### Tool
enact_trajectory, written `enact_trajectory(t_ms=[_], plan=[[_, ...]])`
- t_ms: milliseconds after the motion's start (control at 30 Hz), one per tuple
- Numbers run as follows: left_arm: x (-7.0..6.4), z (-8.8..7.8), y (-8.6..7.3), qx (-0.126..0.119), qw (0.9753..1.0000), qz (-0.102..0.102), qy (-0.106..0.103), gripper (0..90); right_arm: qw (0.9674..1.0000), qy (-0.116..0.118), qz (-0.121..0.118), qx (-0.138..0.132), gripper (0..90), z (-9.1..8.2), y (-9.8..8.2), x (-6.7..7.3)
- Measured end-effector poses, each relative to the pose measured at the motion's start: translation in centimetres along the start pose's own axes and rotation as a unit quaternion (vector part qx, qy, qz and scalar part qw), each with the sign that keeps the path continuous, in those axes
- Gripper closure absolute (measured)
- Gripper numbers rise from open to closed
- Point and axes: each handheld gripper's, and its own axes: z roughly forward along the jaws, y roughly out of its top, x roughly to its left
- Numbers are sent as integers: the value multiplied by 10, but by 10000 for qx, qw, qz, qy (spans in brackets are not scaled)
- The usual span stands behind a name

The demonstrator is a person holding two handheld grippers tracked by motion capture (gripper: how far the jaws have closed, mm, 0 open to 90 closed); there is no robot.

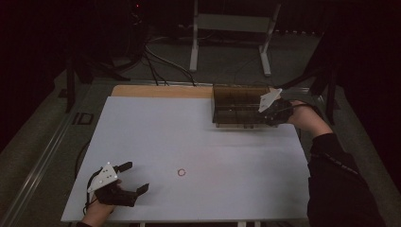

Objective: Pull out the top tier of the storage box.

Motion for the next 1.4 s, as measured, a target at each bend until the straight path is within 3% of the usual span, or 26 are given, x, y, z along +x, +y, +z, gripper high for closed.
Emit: enact_trajectory(t_ms=[100, 200, 267, 333, 400, 533, 567, 600, 633, 667, 733, 833, 933, 1100, 1400], plan=[[0, 0, 0, -12, 10000, -4, -3, 0, 9987, -280, 286, -301, 664, -8, 0, 3], [0, 0, 1, -5, 10000, 9, -4, 0, 9938, -472, 749, -668, 575, -15, 1, 7], [0, 0, 1, -9, 10000, 26, -11, 0, 9870, -478, 1241, -902, 529, -20, 3, 9], [0, 0, 0, 3, 10000, 16, -14, 0, 9804, -528, 1547, -1104, 438, -24, 5, 13], [0, -1, 1, -22, 10000, 10, -17, 0, 9734, -532, 1804, -1308, 388, -27, 6, 18], [0, -1, 1, -7, 10000, 28, -22, 0, 9588, -519, 2299, -1583, 195, -32, 10, 28], [0, -1, 1, -7, 10000, 28, -22, 0, 9588, -519, 2299, -1583, 195, -32, 10, 28], [-1, -1, 1, -48, 10000, 10, -34, 0, 9512, -566, 2465, -1771, 107, -36, 12, 40], [-1, -1, 1, -48, 10000, 10, -34, 0, 9512, -566, 2465, -1771, 107, -36, 12, 40], [0, 0, 1, -2, 10000, 35, -37, 0, 9486, -476, 2495, -1890, 19, -37, 14, 48], [0, 0, 1, -7, 10000, 28, -41, 0, 9487, -551, 2484, -1879, 19, -37, 15, 53], [-1, 0, 1, -31, 10000, 27, -68, 0, 9421, -539, 2572, -2083, 19, -33, 16, 70], [-1, 0, 2, -62, 9999, 34, -108, 0, 9406, -602, 2610, -2086, 18, -24, 15, 84], [-1, 0, 2, -44, 9999, 41, -116, 0, 9285, -600, 2767, -2402, 19, -7, 7, 104], [-1, 0, 2, -28, 9999, 39, -109, 0, 9261, -395, 2807, -2489, 19, 11, 0, 134]])
